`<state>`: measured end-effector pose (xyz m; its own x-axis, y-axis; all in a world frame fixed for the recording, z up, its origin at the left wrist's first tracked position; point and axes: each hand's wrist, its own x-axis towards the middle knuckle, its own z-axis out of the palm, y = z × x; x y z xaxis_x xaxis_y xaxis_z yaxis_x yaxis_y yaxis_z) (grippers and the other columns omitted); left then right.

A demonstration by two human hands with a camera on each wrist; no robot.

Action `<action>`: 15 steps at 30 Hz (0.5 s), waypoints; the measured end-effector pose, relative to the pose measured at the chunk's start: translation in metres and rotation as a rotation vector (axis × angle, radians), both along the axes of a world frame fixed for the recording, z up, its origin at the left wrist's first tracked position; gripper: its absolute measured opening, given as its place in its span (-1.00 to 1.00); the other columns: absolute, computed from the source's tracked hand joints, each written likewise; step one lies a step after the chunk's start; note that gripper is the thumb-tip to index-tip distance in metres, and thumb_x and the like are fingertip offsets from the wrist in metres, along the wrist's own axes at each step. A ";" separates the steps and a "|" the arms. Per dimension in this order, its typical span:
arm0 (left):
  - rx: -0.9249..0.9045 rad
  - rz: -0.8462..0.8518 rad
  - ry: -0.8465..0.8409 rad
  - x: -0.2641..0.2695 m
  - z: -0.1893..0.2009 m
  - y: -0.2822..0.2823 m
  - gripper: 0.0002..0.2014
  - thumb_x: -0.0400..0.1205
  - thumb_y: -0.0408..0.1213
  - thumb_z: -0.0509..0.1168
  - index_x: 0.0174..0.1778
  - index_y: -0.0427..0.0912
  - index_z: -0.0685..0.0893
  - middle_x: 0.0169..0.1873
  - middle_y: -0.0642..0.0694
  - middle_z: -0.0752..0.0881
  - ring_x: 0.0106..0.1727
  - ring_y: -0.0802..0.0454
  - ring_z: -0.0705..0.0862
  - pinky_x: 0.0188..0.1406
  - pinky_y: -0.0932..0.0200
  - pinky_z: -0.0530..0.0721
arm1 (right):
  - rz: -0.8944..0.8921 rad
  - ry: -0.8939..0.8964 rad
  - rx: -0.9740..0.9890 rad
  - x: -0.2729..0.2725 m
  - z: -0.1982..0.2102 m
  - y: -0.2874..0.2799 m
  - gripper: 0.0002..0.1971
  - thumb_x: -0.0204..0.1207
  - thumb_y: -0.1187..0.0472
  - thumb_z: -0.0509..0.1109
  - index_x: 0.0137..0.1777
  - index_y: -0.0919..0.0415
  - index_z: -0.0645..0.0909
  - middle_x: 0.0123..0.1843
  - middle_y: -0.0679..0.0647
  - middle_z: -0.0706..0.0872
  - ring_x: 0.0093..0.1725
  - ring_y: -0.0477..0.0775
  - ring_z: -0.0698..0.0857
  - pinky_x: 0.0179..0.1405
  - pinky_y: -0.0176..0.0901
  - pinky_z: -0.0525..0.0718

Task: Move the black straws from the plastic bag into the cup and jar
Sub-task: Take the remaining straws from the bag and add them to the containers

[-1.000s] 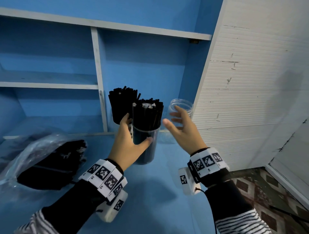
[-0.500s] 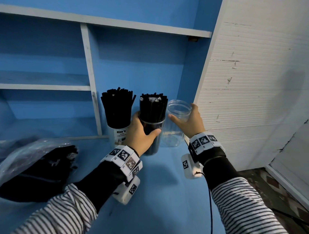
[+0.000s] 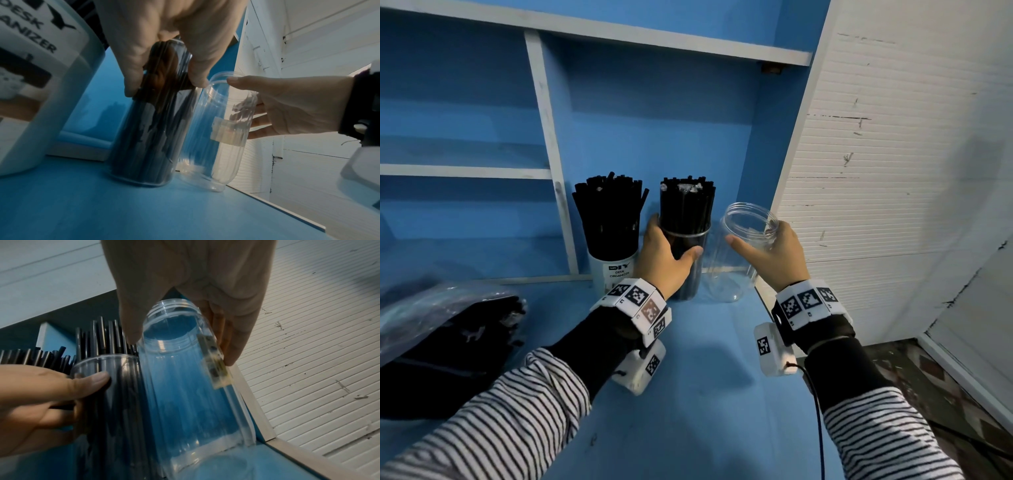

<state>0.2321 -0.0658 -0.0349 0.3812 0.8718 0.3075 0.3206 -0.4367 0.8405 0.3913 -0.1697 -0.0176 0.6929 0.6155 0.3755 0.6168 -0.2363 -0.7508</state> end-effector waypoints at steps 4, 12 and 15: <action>-0.050 -0.040 0.022 -0.007 0.008 -0.005 -0.14 0.53 -0.12 0.49 0.62 -0.23 0.14 0.51 -0.14 0.46 0.51 -0.11 0.47 0.39 0.18 0.42 | 0.028 -0.005 -0.025 -0.006 0.002 -0.008 -0.16 0.22 -0.28 0.59 0.38 0.21 0.45 0.26 0.07 0.60 0.25 0.06 0.58 0.21 -0.08 0.59; -0.156 -0.215 0.391 -0.076 0.012 -0.013 -0.16 0.57 -0.02 0.40 0.69 -0.15 0.13 0.65 -0.09 0.25 0.63 -0.05 0.30 0.58 0.03 0.32 | 0.059 -0.027 -0.097 -0.037 0.010 -0.032 -0.17 0.20 -0.25 0.61 0.34 0.22 0.41 0.23 0.04 0.53 0.18 0.00 0.55 0.08 -0.18 0.53; -0.140 -0.224 0.335 -0.114 0.017 -0.015 -0.37 0.55 -0.13 0.45 0.55 -0.14 0.46 0.53 -0.09 0.48 0.53 0.00 0.46 0.55 0.00 0.40 | 0.080 -0.029 -0.099 -0.056 0.009 -0.038 -0.14 0.15 -0.31 0.61 0.30 0.20 0.40 0.20 0.00 0.51 0.17 0.00 0.57 0.15 -0.06 0.65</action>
<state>0.1177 -0.0810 -0.0177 0.6249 0.7805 0.0184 0.4965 -0.4154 0.7622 0.3355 -0.2078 -0.0082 0.6296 0.7038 0.3291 0.6578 -0.2575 -0.7078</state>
